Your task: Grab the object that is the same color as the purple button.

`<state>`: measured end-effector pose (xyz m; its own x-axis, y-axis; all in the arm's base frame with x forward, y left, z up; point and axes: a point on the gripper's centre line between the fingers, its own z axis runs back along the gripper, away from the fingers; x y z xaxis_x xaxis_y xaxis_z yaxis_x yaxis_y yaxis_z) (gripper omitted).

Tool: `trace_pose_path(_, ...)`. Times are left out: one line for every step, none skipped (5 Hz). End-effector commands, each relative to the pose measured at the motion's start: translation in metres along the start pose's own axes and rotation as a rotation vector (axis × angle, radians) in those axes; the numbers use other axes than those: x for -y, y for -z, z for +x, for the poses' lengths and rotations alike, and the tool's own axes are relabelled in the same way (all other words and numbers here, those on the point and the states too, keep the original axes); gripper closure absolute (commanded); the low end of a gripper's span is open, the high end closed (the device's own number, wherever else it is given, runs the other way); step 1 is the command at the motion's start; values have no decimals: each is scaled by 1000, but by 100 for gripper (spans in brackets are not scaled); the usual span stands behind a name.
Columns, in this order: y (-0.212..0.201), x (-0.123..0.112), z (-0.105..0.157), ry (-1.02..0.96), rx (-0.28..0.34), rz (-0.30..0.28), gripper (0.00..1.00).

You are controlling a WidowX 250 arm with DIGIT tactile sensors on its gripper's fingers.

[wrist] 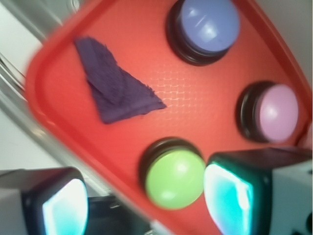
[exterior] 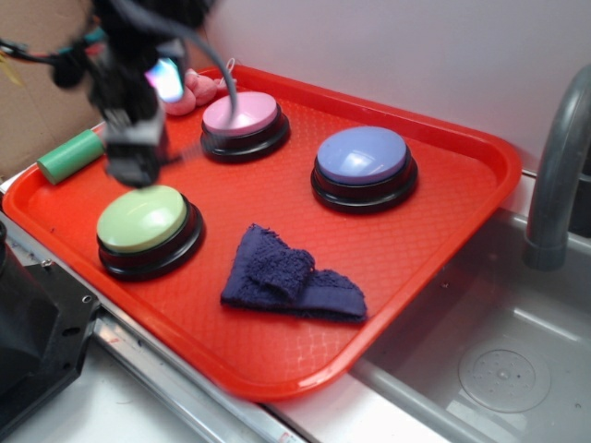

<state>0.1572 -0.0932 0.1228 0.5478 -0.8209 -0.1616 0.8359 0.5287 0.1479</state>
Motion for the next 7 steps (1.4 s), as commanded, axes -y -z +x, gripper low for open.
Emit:
trace_pose_path(40,0,27,182,4,47,0)
trace_pose_path(58,6,44,225,8,-3,0)
trace_pose_path(83,26,60,304,48,-131,0)
trace_pose_path(91,42,69,328,85,-209,0)
trace_pose_path(104,41,69,291,36,-182,37)
trace_pose_path(108,36,59,223,37,-157,100)
trace_pose_path(104,32,49,140,11,-130,100)
